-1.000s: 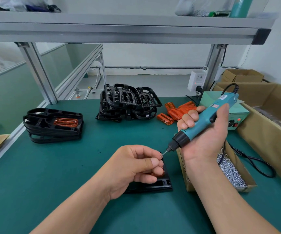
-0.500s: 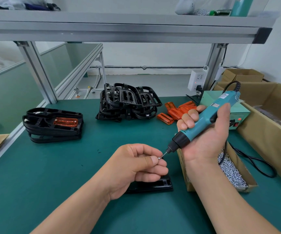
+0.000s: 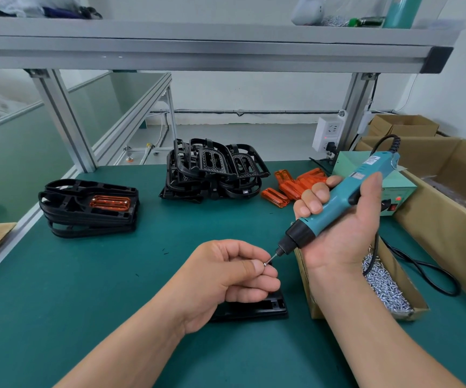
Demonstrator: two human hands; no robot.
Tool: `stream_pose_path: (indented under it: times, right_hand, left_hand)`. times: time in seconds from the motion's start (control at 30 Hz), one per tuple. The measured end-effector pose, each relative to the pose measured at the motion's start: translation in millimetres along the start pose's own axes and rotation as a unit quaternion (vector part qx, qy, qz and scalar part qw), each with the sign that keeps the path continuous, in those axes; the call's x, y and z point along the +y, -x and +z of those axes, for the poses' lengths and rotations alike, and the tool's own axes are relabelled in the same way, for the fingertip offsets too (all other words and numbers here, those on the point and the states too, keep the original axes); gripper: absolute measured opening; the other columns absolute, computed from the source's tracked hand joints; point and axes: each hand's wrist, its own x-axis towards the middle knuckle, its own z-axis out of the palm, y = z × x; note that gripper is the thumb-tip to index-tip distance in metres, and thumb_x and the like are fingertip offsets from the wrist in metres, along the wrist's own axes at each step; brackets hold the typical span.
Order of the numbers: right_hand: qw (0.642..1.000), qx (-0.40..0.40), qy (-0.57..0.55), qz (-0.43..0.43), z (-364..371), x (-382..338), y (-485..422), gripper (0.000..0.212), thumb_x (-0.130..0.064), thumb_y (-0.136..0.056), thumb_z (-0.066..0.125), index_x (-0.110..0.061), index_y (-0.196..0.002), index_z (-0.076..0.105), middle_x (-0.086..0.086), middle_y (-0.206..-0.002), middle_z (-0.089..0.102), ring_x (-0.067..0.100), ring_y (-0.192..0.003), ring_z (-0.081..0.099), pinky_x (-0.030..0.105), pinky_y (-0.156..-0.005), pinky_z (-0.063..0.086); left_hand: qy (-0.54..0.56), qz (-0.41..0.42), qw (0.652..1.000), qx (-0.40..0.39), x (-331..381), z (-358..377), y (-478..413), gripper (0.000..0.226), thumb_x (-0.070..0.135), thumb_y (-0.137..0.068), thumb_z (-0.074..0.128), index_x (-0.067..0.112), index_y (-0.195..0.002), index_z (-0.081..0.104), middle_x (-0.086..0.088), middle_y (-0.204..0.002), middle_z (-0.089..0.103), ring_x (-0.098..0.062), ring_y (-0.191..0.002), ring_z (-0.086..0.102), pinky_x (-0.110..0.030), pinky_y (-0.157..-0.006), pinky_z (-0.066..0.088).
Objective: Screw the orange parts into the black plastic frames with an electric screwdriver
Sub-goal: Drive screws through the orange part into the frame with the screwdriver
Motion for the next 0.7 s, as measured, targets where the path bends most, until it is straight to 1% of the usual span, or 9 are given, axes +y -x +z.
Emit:
stream_pose_path:
  times: [0.2, 0.5, 0.6, 0.7]
  right_hand:
    - [1.000, -0.008, 0.015, -0.017, 4.1, 2.1, 3.5, 0.050, -0.061, -0.109, 0.042, -0.016, -0.092, 0.055, 0.002, -0.074, 0.047, 0.015, -0.059, 0.045, 0.028, -0.057, 0.041]
    - [0.999, -0.010, 0.030, -0.019, 6.1, 6.3, 6.1, 0.045, -0.059, -0.107, 0.046, -0.018, -0.091, 0.054, 0.001, -0.073, 0.048, 0.015, -0.059, 0.045, 0.028, -0.057, 0.040]
    - [0.999, -0.013, 0.033, -0.020, 6.3, 7.2, 6.6, 0.044, -0.058, -0.107, 0.046, -0.017, -0.091, 0.054, 0.001, -0.073, 0.048, 0.016, -0.058, 0.045, 0.029, -0.057, 0.041]
    - [0.999, -0.007, 0.033, -0.016, 5.7, 8.5, 6.4, 0.045, -0.058, -0.106, 0.047, -0.017, -0.091, 0.054, 0.002, -0.073, 0.047, 0.016, -0.058, 0.045, 0.029, -0.057, 0.040]
  left_hand:
    - [-0.009, 0.014, 1.000, 0.021, -2.7, -0.1, -1.1, 0.015, 0.001, -0.095, 0.072, 0.001, -0.110, 0.072, -0.023, -0.107, 0.077, -0.034, -0.099, 0.078, -0.027, -0.069, 0.063]
    - [-0.107, 0.055, 0.992, 0.045, -4.5, -1.7, -4.3, 0.021, 0.000, -0.097, 0.067, 0.010, -0.116, 0.068, -0.013, -0.101, 0.080, -0.029, -0.094, 0.079, -0.029, -0.071, 0.064]
    - [-0.143, 0.052, 0.988, 0.038, -2.0, -4.1, -4.0, 0.023, 0.003, -0.097, 0.068, 0.013, -0.118, 0.069, -0.008, -0.102, 0.081, -0.026, -0.091, 0.080, -0.026, -0.065, 0.062]
    - [-0.200, 0.055, 0.978, 0.024, 4.7, -8.3, -3.3, 0.025, 0.017, -0.094, 0.072, 0.022, -0.119, 0.070, 0.000, -0.106, 0.081, -0.023, -0.081, 0.080, -0.023, -0.055, 0.056]
